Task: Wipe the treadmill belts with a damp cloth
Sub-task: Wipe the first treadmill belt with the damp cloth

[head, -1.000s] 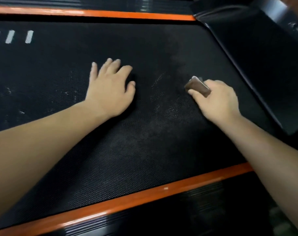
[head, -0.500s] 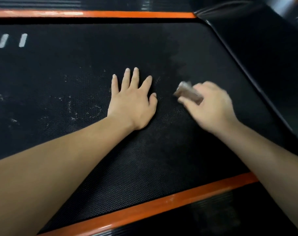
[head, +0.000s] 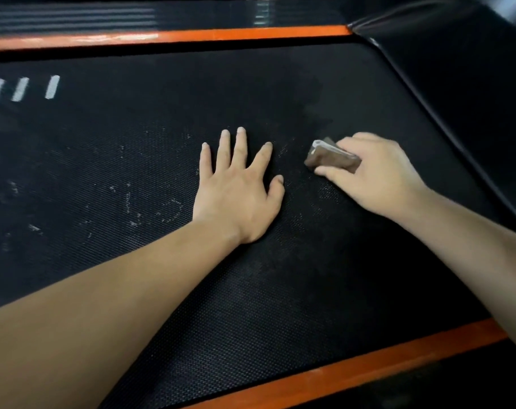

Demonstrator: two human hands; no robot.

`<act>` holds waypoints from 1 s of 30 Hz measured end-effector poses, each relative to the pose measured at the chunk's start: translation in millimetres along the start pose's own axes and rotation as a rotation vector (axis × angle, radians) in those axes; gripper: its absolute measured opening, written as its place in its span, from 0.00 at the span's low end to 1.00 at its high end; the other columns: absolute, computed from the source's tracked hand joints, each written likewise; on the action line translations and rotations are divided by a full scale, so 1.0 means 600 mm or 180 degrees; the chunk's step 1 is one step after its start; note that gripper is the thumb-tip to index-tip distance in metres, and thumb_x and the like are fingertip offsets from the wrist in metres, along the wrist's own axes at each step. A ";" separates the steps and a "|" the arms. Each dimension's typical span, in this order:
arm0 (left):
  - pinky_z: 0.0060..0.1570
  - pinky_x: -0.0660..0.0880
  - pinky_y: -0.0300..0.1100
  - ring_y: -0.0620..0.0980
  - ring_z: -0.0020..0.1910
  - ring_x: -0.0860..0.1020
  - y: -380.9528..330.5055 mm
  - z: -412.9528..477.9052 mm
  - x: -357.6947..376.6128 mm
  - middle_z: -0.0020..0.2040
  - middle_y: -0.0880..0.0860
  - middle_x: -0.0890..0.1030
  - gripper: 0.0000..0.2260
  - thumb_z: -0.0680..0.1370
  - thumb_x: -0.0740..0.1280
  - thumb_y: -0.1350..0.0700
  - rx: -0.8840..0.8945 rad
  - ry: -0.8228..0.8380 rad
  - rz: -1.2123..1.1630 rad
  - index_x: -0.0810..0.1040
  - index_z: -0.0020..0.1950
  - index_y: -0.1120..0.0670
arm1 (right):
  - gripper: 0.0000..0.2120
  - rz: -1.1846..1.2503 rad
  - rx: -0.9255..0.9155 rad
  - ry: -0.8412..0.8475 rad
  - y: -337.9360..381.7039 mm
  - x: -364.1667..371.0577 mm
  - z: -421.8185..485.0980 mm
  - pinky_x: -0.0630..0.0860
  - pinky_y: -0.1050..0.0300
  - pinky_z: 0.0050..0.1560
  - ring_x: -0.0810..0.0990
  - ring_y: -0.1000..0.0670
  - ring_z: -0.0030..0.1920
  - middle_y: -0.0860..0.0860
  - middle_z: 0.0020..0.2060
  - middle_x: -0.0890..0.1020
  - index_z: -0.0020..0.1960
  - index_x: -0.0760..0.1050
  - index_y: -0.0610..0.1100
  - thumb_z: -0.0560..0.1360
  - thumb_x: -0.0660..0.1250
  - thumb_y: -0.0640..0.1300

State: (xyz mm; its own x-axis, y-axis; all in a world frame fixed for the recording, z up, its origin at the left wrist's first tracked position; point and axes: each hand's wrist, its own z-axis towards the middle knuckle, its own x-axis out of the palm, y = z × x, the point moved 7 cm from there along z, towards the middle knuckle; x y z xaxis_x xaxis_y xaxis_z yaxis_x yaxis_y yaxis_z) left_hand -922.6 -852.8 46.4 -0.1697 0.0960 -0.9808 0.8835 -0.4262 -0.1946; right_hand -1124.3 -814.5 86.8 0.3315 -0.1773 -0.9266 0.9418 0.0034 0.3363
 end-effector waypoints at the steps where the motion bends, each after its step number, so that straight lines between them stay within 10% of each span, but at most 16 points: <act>1: 0.80 0.37 0.60 0.59 0.83 0.37 0.001 0.001 0.000 0.85 0.58 0.42 0.30 0.83 0.46 0.36 -0.0040 0.0003 0.0028 0.50 0.85 0.43 | 0.19 -0.0097 0.0045 -0.0077 -0.012 -0.006 0.019 0.73 0.48 0.40 0.75 0.47 0.39 0.53 0.36 0.72 0.36 0.69 0.51 0.73 0.70 0.62; 5: 0.79 0.37 0.63 0.61 0.83 0.37 0.002 0.003 0.003 0.85 0.58 0.41 0.31 0.83 0.44 0.34 -0.0104 0.0091 0.0081 0.48 0.85 0.43 | 0.20 -0.0228 0.0757 -0.0525 -0.071 -0.028 0.094 0.70 0.50 0.42 0.78 0.41 0.45 0.49 0.40 0.77 0.38 0.69 0.47 0.74 0.68 0.63; 12: 0.79 0.39 0.65 0.63 0.83 0.39 -0.002 0.003 0.004 0.85 0.58 0.44 0.32 0.83 0.43 0.34 -0.0082 0.0112 0.0200 0.47 0.85 0.44 | 0.20 -0.0169 -0.0147 -0.0072 -0.004 0.013 0.054 0.73 0.49 0.40 0.75 0.47 0.39 0.52 0.37 0.73 0.38 0.71 0.48 0.73 0.67 0.65; 30: 0.79 0.38 0.63 0.61 0.83 0.38 -0.002 0.003 -0.001 0.85 0.57 0.43 0.31 0.83 0.42 0.34 -0.0093 0.0095 0.0130 0.47 0.85 0.44 | 0.20 -0.0043 0.0268 -0.0358 -0.054 0.005 0.240 0.75 0.48 0.45 0.79 0.43 0.45 0.50 0.39 0.79 0.41 0.75 0.46 0.73 0.68 0.64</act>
State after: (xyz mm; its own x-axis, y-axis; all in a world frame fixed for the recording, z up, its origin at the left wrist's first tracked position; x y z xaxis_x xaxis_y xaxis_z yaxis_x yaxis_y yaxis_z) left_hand -923.9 -853.9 47.2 -0.1206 0.1060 -0.9870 0.9018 -0.4039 -0.1536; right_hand -1161.9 -957.0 97.5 0.3061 -0.2858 -0.9081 0.9364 -0.0814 0.3413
